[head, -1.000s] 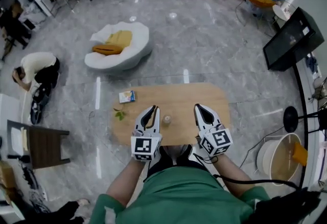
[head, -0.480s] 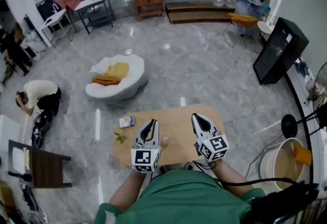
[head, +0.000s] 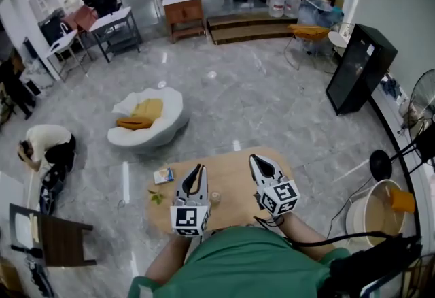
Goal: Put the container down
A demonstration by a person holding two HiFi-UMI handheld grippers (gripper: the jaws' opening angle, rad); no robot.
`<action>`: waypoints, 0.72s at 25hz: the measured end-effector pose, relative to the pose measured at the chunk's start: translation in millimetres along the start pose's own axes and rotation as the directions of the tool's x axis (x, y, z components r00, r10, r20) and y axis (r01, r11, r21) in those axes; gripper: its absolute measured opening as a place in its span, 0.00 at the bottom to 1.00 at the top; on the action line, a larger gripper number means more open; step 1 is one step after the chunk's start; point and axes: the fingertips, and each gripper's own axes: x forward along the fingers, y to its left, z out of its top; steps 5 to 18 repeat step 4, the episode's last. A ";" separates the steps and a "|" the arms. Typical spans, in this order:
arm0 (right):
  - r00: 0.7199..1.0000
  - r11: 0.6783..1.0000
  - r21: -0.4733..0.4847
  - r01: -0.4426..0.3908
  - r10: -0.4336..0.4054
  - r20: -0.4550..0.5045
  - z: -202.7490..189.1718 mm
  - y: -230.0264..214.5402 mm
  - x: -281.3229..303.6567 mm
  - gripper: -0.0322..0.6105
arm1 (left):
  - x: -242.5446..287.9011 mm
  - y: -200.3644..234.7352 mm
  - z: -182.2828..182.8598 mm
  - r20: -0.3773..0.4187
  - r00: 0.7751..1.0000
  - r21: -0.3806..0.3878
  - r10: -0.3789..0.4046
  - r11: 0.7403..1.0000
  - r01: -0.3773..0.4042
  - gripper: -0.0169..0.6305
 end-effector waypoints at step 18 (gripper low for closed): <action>1.000 1.000 0.003 0.003 -0.003 -0.008 -4.7 0.7 1.2 0.07 | -5.8 2.9 13.2 0.032 0.999 0.008 0.007 1.000 -0.007 0.09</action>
